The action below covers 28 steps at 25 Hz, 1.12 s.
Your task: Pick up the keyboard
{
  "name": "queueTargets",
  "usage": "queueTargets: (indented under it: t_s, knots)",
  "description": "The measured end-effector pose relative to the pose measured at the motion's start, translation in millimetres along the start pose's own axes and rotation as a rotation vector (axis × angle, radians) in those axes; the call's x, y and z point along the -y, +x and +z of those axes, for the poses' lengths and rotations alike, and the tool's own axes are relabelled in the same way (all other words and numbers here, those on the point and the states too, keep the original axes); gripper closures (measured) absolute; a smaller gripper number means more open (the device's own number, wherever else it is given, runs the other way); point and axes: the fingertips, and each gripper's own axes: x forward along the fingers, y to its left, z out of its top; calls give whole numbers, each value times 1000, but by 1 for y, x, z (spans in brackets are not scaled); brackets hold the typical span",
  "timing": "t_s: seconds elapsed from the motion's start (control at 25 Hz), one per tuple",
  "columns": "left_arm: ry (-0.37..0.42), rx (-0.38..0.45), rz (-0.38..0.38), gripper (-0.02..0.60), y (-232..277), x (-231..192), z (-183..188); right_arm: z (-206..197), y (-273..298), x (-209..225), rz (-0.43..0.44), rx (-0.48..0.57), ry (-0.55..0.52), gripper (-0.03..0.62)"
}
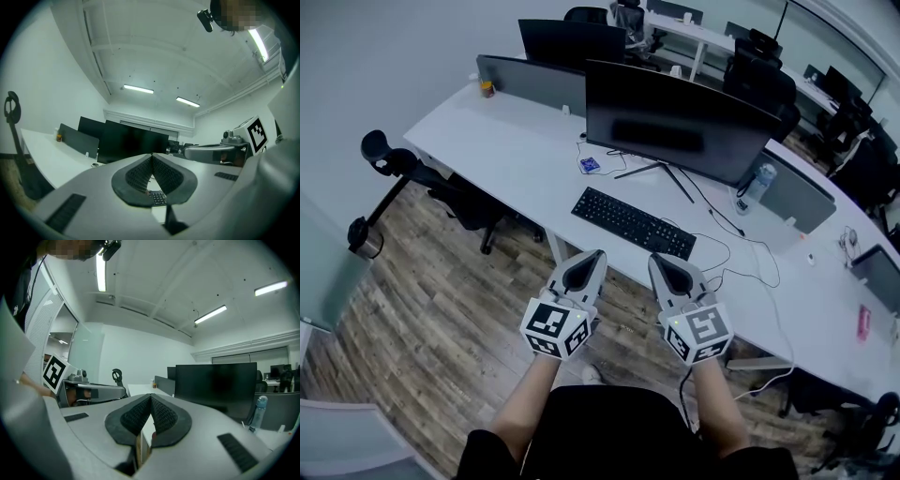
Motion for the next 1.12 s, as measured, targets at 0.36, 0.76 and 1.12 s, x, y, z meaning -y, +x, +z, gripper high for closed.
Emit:
queueTargets:
  t_s: [0.36,0.76,1.12]
  knots:
    - [-22,-15,-24,574,3,-20,-10,-13,14,-5,-33,-36,7,589]
    - [-41,-38,-37,574,7,-21,-22,-18,17,6,-50,-54,6,589]
    - [-36,-33,9,574,38,-25,-22,-20,33,38,-9,-44,0,589]
